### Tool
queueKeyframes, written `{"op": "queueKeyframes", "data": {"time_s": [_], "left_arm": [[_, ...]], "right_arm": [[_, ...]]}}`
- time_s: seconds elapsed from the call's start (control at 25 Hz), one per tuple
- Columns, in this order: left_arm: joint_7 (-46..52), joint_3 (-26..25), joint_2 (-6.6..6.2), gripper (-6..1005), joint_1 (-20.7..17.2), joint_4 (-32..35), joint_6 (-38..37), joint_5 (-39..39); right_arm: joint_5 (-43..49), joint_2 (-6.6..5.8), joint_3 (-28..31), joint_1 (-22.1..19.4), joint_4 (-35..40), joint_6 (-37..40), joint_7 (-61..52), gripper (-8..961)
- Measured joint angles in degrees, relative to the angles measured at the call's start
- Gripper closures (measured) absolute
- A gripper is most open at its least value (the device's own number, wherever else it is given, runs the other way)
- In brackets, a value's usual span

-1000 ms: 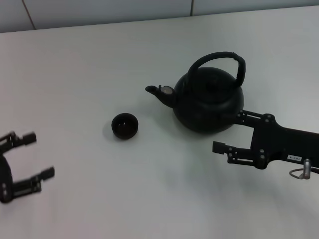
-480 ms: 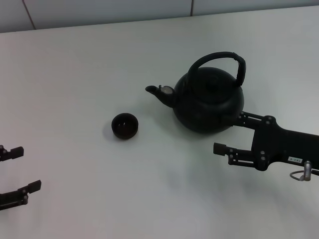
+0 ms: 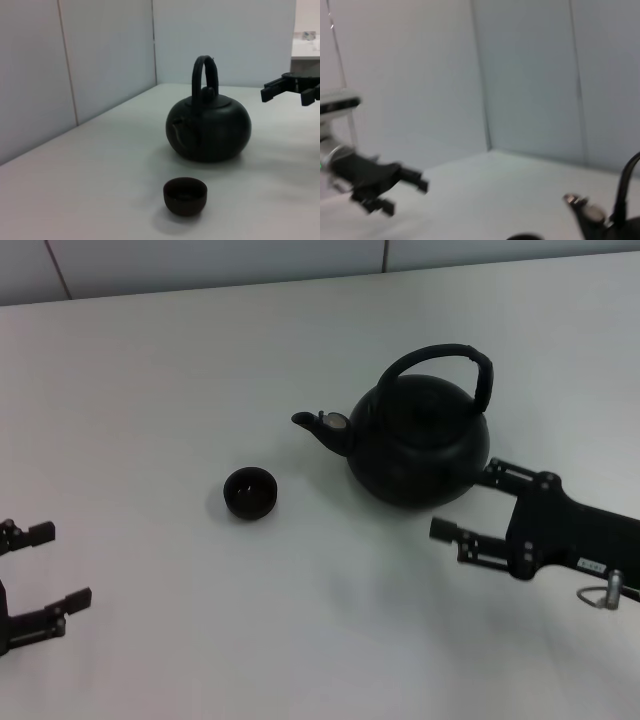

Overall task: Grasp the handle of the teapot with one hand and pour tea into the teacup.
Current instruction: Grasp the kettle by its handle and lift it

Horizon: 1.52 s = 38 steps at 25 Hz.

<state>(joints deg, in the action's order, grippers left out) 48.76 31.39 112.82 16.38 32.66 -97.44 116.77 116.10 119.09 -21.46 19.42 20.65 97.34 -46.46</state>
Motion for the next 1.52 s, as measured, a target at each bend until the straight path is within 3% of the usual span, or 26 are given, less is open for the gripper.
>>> {"op": "queueKeyframes", "data": {"time_s": [0.16, 0.24, 0.28, 0.44, 0.64, 0.8, 1.04, 1.52], "left_arm": [[0.01, -2.02, 0.44, 152, 0.35, -0.12, -0.21, -0.29], [0.01, -2.14, 0.53, 152, 0.38, -0.12, -0.24, -0.35], [0.02, -2.16, 0.55, 152, 0.39, -0.17, -0.26, -0.37], [0.02, -2.20, 0.71, 152, 0.40, -0.36, -0.37, -0.40], [0.02, -2.46, 1.01, 152, 0.20, -0.36, -0.53, -0.41], [0.02, -2.75, 1.34, 153, -0.02, -0.04, -0.67, -0.41], [0.02, -3.18, 1.50, 153, -0.12, -0.01, -0.96, -0.41], [0.02, -4.11, 2.34, 153, -0.22, 0.00, -1.28, -0.50]], "right_arm": [[0.00, 0.12, 11.56, -0.61, -8.55, -0.55, 10.88, 202], [0.00, 0.28, 22.56, -2.13, -16.57, -2.83, 20.41, 202], [0.00, 0.28, 22.56, -2.13, -16.57, -2.83, 20.41, 202], [-0.01, 0.48, 34.11, -4.63, -27.53, -7.56, 31.98, 202], [-0.75, 0.69, 40.45, -7.08, -35.27, -12.93, 40.53, 203], [-1.48, 0.81, 41.80, -7.78, -39.42, -16.67, 46.98, 203], [-1.49, 0.75, 42.29, -6.99, -39.53, -17.75, 47.84, 203], [-1.47, 0.43, 43.56, -1.65, -37.36, -23.17, 47.41, 204]]}}
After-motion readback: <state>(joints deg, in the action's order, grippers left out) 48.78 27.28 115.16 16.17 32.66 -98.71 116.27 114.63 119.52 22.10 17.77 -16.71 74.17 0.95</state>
